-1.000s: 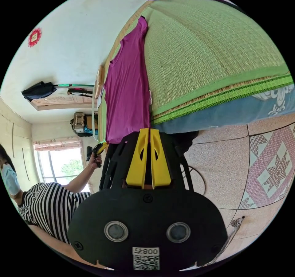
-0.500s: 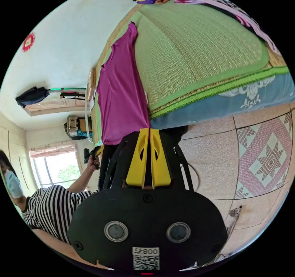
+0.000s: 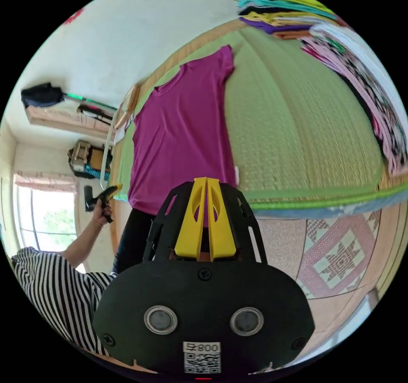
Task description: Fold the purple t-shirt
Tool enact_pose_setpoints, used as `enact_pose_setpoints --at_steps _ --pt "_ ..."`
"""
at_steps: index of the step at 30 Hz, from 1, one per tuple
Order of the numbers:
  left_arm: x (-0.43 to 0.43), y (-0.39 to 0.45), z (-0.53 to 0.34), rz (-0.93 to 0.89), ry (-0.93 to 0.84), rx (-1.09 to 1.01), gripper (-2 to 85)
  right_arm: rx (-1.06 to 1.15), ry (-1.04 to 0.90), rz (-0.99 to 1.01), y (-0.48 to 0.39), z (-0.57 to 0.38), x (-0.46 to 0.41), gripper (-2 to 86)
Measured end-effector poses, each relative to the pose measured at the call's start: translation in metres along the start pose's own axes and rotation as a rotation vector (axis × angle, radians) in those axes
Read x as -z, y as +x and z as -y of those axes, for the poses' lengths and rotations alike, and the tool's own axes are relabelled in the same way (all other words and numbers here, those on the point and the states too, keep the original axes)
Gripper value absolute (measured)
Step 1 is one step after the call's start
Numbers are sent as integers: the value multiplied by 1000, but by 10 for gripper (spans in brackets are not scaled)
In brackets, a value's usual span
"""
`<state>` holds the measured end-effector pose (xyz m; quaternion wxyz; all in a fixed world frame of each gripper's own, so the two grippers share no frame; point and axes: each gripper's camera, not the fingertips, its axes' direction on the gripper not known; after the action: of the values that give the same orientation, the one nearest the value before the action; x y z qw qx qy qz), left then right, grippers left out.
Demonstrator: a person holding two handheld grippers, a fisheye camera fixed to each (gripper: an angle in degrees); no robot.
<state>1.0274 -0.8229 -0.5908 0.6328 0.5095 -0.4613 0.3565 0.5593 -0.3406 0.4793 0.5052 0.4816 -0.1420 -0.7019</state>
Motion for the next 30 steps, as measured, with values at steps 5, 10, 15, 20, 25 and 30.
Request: enact_pose_setpoints --at_steps 5,10,15,20,25,30 --pt "-43 60 63 149 -89 -139 1 204 -123 -215 -82 40 -67 1" --pt "-63 86 95 307 -120 -165 1 361 -202 -396 -121 33 -109 1" --pt "-57 103 109 283 -95 -140 1 457 -194 -437 -141 26 -116 1" --pt "-55 133 111 266 -76 -189 1 378 -227 -369 -146 45 -109 1" --pt "-52 152 129 218 -87 -176 1 306 -94 -297 -143 75 -80 1" --pt "-57 196 179 227 -56 -246 1 308 -66 -321 -145 121 -85 1"
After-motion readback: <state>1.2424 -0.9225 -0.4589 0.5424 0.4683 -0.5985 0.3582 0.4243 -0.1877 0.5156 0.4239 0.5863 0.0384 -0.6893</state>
